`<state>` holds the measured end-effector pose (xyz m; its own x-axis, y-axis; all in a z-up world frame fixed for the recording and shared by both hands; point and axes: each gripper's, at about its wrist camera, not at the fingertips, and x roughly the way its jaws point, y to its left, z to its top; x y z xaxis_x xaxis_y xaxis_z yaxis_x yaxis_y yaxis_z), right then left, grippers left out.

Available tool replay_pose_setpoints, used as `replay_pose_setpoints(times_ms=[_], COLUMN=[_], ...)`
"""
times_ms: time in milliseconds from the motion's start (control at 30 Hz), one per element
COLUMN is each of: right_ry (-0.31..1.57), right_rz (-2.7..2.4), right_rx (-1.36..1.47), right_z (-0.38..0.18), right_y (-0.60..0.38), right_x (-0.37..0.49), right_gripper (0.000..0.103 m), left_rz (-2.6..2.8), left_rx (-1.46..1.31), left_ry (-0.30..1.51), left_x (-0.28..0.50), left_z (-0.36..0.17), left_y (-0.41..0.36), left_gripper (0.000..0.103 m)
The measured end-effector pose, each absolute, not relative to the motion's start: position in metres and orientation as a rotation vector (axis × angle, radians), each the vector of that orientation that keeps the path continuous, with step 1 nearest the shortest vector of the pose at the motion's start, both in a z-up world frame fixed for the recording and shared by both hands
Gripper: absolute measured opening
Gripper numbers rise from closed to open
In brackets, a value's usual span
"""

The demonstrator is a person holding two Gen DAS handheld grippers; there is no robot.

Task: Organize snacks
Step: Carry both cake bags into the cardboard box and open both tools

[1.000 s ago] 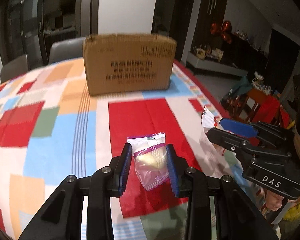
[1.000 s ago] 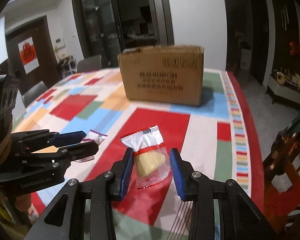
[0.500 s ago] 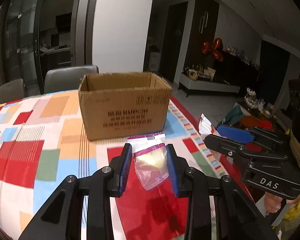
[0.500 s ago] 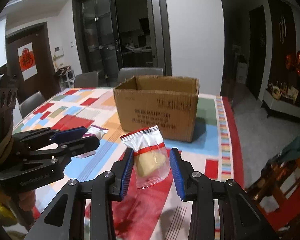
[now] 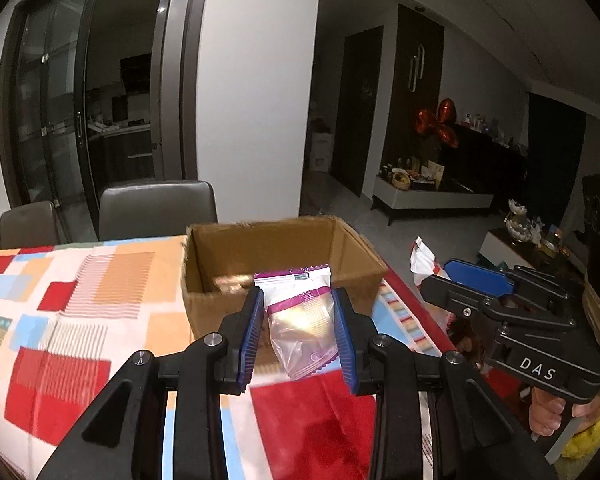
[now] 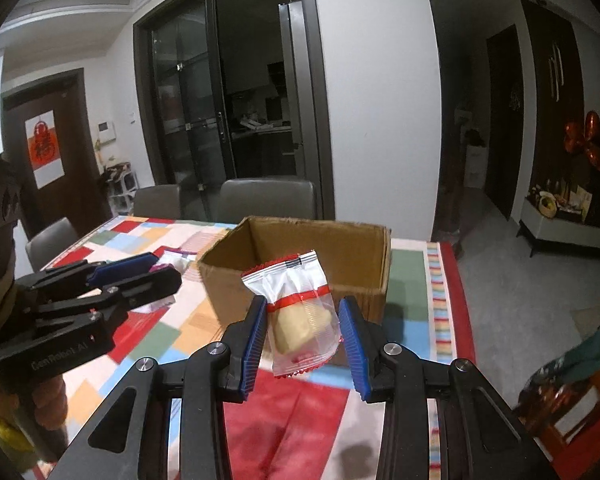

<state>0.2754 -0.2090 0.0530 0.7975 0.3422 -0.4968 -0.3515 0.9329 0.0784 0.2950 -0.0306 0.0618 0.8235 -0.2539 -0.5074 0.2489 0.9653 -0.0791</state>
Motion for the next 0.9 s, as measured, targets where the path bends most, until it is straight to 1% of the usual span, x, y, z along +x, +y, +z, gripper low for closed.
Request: replay_pose_setpoints(times_ms=[200,700,767,800,833,867,900], right_ry=[0.532,0.603,0.616,0.623,0.632,0.640,0.646], right_rz=[0.351,0.307,0.299,0.296,0.286,0.267,0.255], right_rx=[-0.058,-0.138,-0.131,-0.129,-0.128,-0.128,-0.126], right_z=[0.059,0.061,0.061,0.060,0.061,0.060,0.060], right_y=[-0.197,-0.181,-0.181,-0.181,-0.181,-0.182,-0.182], right_x=[0.307,0.360,0.368,0.371,0.374,0.376,0.377], right_gripper=[0.038,0.039,0.040,0.043,0.046,0.052,0.053], left_rz=[-0.243,-0.257,-0.246,-0.233,-0.211,-0.197,-0.182], left_rx=[0.025,0.044,0.047,0.051,0.048,0.041,0.038], left_ry=[0.549,0.667,0.675,0.683,0.688,0.687,0.688], left_x=[0.335,0.410,0.417,0.421,0.424,0.425,0.424], left_z=[0.067,0.059,0.059,0.058,0.058,0.058,0.059], left_y=[-0.023,-0.029,-0.030,-0.030,-0.029,-0.027,-0.025], left_gripper=[0.034,0.035,0.040,0.045,0.055,0.059,0.062])
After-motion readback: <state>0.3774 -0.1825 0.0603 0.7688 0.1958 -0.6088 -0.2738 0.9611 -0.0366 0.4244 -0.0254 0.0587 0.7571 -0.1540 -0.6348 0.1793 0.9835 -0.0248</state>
